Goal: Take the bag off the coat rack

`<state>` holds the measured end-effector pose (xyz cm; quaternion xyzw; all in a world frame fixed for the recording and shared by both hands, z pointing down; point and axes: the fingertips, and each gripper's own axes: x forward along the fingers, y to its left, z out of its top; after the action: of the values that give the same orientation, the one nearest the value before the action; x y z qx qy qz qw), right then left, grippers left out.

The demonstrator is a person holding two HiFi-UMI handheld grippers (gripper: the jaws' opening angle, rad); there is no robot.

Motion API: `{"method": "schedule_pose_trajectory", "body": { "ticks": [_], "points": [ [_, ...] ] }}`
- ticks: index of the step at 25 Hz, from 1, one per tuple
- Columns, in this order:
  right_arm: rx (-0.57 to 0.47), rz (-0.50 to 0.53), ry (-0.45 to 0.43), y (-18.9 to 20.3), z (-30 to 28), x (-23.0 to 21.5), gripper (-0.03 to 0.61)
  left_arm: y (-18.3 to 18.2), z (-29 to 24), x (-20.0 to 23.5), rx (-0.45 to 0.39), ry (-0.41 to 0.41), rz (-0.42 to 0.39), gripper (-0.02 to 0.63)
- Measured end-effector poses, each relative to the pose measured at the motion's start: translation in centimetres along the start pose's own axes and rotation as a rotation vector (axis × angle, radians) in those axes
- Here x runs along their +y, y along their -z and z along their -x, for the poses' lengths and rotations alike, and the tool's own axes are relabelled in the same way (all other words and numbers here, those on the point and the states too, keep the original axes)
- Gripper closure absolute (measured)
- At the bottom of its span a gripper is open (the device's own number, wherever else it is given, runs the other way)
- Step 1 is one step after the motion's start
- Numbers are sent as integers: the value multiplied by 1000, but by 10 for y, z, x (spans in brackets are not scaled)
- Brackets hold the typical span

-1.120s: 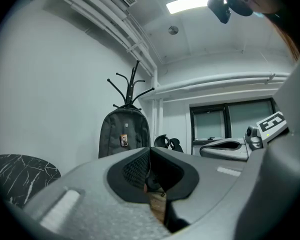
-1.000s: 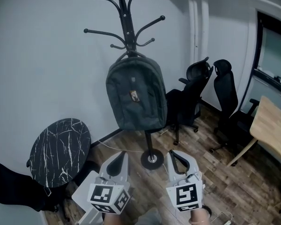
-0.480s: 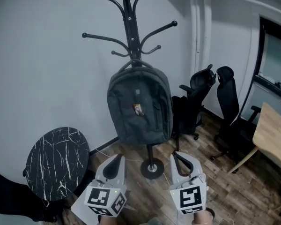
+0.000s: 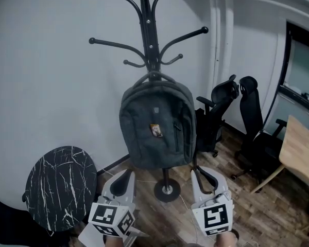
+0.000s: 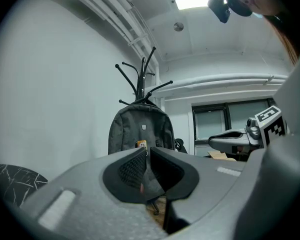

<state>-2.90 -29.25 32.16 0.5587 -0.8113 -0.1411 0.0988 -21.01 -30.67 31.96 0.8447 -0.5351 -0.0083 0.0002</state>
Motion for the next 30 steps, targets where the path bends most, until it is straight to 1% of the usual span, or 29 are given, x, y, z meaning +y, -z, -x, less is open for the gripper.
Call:
{"method": "schedule_pose_trajectory", "body": {
  "ticks": [3,7,12,13,15,22,30],
  "points": [
    [6,-1,7,0,-8,-1,551,-3,-7,9,-6,7,6,600],
    [0,-8,16,-1,-18,-6,513,-6,-17,18,-16,1,8,600],
    [-13,-8,17,-1,-33,-13,496,-9,-28,27,-21,-11,-5,595],
    [-15,-10,16,0,-37,-15,488,-9,-31,28,-21,-12,-6,584],
    [-21,-12,15,1,-45,-20,482,-9,-38,32,-20,-14,-4,525],
    [-45,-15,14,4,-78,-39,462,-9,-64,51,-25,-55,-3,518],
    [-59,-31,26,7,-111,-63,433,-12,-93,78,-29,-94,1,486]
  ]
}}
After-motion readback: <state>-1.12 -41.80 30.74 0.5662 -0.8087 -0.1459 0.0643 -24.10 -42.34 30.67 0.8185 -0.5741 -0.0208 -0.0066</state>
